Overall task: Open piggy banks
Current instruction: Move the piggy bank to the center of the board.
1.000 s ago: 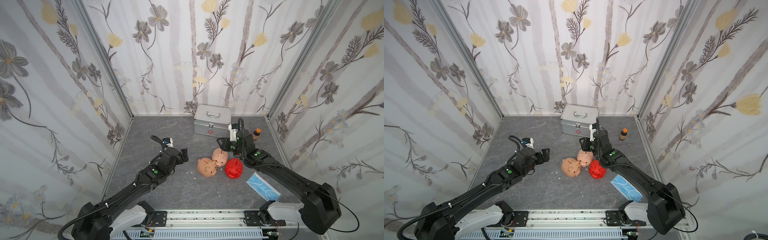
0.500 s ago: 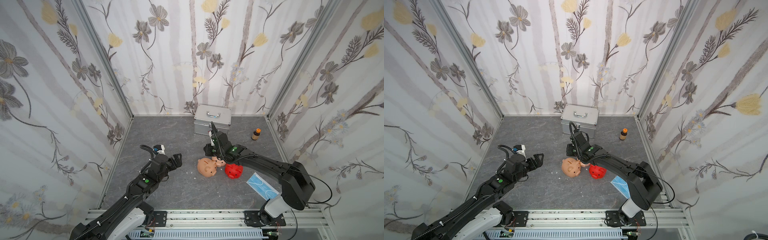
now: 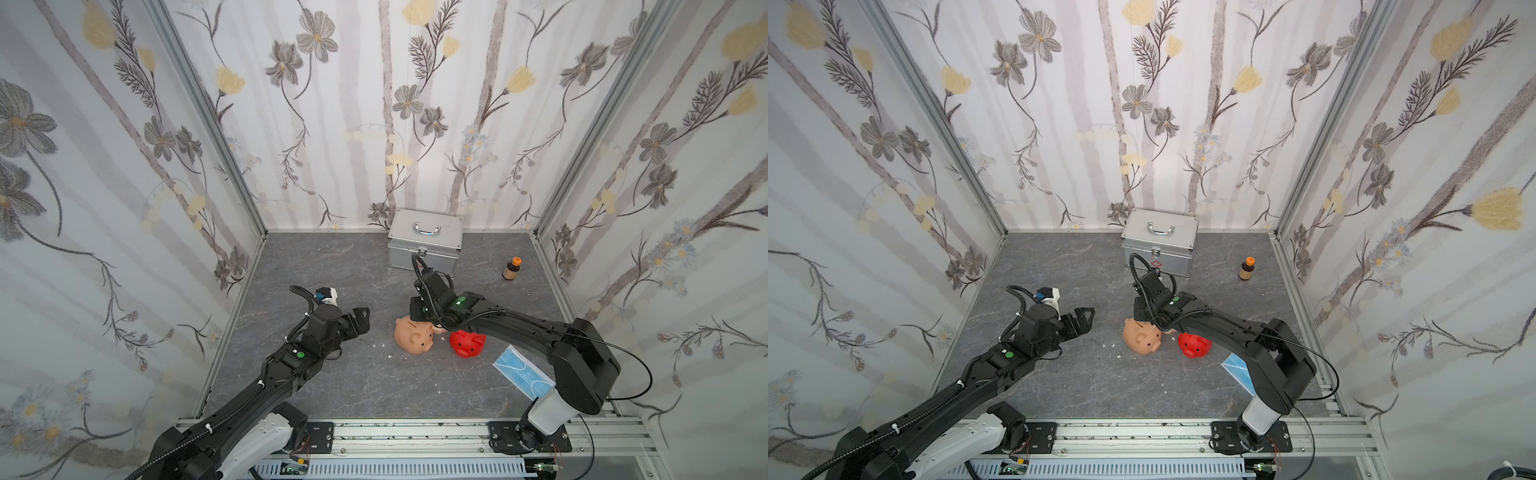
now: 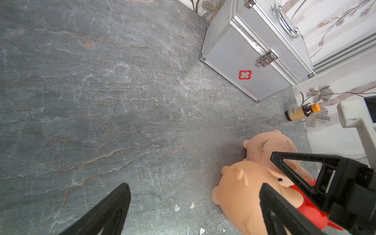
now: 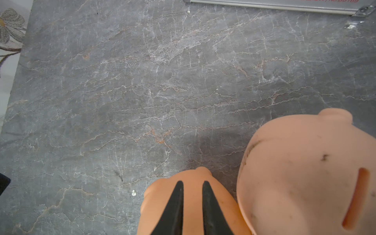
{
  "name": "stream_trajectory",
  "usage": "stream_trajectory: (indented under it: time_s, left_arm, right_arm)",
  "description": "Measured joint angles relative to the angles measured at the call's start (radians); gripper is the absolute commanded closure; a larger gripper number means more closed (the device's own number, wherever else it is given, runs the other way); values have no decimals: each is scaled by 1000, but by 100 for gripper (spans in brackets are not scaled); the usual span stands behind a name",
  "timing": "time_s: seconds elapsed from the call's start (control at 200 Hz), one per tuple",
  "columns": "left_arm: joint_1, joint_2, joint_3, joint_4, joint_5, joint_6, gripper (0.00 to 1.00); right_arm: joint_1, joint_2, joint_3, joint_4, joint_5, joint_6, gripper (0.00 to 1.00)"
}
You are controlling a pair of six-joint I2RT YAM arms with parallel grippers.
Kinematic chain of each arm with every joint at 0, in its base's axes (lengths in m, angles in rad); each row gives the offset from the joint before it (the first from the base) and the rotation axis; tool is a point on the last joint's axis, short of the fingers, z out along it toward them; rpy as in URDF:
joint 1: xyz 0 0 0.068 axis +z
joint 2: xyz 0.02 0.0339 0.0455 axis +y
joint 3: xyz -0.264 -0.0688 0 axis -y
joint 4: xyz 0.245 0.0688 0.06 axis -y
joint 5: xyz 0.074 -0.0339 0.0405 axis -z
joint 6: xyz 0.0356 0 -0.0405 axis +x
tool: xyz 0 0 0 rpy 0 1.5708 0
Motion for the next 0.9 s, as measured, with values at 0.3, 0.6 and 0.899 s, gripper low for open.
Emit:
stream_trajectory:
  time_s: [0.3,0.6,0.899]
  left_arm:
    - [-38,53,20,14,4,8,0]
    - [-89,128,75,27,1,30,0]
    - [-208,229,172,25,-40,72,0]
  right_arm:
    - [-21,-15,-58,-2,23,16,80]
    - [-158,-101,-167,2,43,26,80]
    - [-160,-271,-223,38,13,-47,79]
